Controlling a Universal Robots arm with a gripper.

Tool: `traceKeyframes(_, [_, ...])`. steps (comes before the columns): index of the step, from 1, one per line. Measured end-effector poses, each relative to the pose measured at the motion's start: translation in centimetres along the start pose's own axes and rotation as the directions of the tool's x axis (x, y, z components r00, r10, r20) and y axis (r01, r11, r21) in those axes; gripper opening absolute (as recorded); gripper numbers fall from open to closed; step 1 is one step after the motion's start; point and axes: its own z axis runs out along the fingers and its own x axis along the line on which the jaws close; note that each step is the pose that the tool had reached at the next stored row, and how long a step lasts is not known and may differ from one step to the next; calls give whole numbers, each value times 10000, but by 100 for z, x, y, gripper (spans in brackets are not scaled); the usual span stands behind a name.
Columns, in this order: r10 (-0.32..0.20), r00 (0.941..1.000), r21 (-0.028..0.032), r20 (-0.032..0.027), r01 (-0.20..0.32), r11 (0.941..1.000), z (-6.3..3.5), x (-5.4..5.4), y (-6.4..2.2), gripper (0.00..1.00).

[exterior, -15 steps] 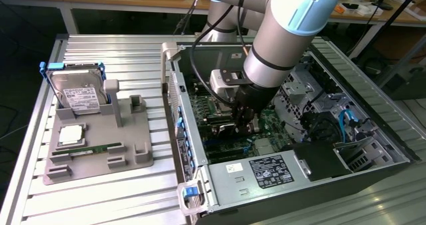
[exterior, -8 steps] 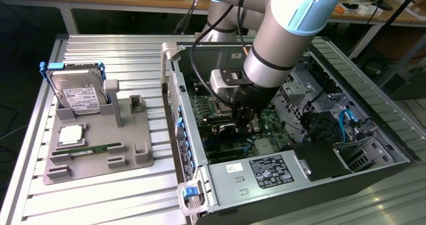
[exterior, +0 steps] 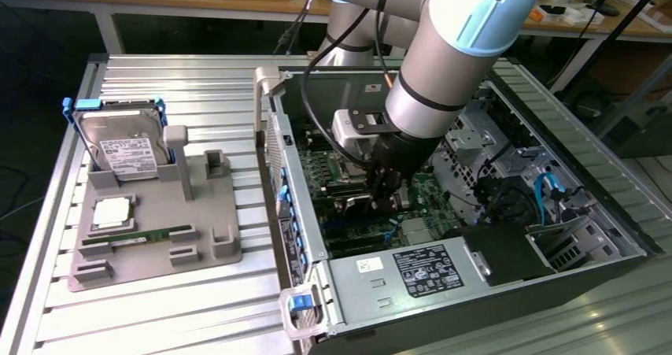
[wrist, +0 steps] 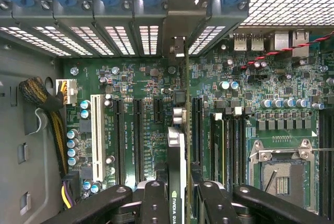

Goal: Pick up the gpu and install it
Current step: 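Insert the gpu into the slot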

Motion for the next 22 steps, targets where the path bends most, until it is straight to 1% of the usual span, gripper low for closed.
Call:
traceKeyframes(5, [-1, 10000, 0, 2, 1, 10000, 0, 0, 0, 27])
traceKeyframes(10, [-2, 10000, 0, 12, 2, 10000, -49, -3, 2, 27])
traceKeyframes(22, [-3, 10000, 0, 11, 3, 10000, -50, 0, 4, 27])
